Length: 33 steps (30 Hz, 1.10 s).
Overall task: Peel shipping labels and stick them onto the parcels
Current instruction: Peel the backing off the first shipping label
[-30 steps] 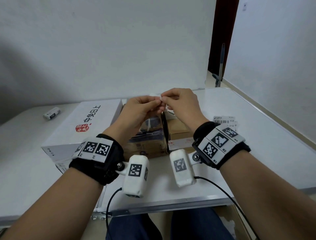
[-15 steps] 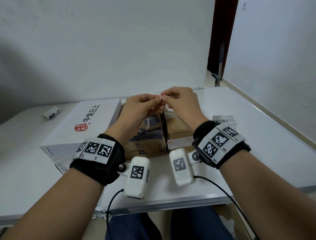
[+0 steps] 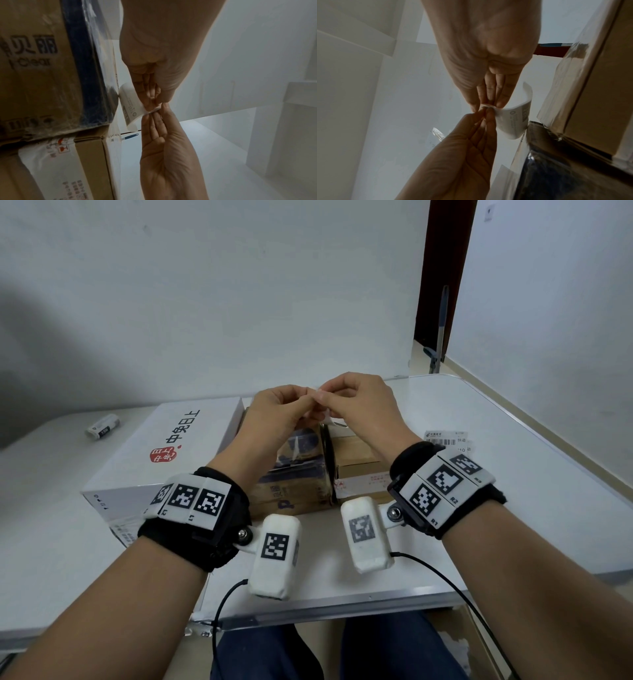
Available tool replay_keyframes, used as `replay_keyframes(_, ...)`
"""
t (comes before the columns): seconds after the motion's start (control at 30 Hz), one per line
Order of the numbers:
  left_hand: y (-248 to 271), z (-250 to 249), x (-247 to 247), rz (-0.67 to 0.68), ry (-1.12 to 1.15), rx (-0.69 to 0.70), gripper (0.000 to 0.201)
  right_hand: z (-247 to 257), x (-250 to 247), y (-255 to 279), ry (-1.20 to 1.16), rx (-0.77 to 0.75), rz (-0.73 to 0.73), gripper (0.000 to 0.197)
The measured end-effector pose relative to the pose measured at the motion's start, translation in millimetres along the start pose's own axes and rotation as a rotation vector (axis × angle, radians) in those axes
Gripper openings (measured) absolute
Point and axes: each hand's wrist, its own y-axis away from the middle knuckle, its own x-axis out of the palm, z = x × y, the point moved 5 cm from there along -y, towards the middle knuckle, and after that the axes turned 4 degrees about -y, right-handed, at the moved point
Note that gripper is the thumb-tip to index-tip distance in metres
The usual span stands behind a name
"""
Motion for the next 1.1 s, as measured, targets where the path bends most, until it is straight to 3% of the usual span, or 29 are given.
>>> replay_keyframes(0.23, -0.1, -3.7, 1.4, -0.007, -0.005, -0.003, 0.019, -8.6, -0.7, -3.7, -0.132, 0.066, -0.013, 0.009)
replay_keyframes(0.53, 1.1, -2.2, 2.9, 0.013, 0.092, -0.075, 0.031, 1.2, -4.2, 1.3, 0.060, -0.073, -0.021, 0.012)
replay_keyframes(1.1, 3.4, -8.0, 3.7, -0.028, -0.058, -0.011, 0.020, -2.8, -3.9, 1.5, 0.014, -0.012, -0.014, 0.014)
